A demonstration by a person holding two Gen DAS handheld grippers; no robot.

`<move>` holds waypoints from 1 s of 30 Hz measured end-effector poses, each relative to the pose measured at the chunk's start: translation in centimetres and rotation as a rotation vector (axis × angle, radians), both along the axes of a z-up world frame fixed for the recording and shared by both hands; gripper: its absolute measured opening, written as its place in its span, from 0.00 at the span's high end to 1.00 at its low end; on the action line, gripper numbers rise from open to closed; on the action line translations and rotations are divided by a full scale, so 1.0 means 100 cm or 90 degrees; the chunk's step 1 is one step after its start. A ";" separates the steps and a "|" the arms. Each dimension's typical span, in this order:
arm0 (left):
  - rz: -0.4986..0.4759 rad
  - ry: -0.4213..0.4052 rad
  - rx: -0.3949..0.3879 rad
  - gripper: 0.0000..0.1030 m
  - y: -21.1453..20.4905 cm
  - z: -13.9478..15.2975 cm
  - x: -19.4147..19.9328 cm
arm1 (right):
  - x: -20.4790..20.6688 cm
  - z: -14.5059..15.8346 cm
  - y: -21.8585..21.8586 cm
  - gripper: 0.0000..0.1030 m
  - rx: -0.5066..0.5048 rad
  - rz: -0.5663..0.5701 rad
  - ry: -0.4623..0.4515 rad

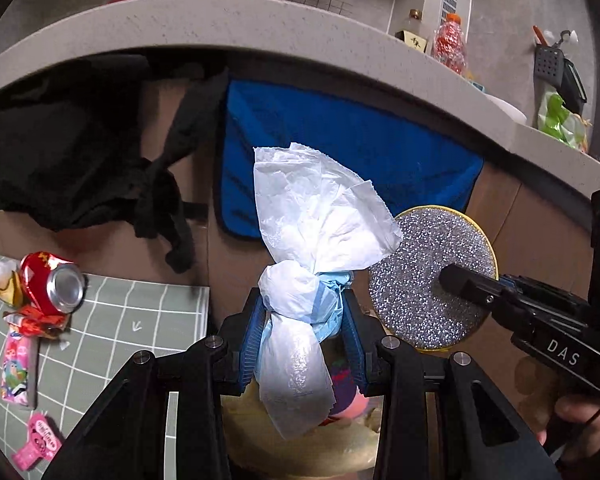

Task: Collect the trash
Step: 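Carry the bag bundle and glittery sponge over the bin and open both tools, then reach the left tool to the pink Kleenex tissue pack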

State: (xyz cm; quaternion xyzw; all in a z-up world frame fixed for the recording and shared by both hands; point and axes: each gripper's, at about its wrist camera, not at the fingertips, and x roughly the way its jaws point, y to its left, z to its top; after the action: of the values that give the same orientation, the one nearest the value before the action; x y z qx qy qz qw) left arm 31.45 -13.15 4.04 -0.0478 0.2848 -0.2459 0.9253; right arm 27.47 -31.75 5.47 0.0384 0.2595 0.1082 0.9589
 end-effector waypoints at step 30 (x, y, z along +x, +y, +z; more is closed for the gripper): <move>0.032 -0.027 0.060 0.50 0.053 0.025 -0.018 | -0.004 -0.008 0.018 0.50 0.010 -0.041 0.015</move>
State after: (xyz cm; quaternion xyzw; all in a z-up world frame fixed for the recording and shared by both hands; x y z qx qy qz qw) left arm 29.69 -7.89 6.57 -0.0063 0.2749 -0.2099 0.9382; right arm 27.06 -29.92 4.69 0.0556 0.2688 0.0786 0.9584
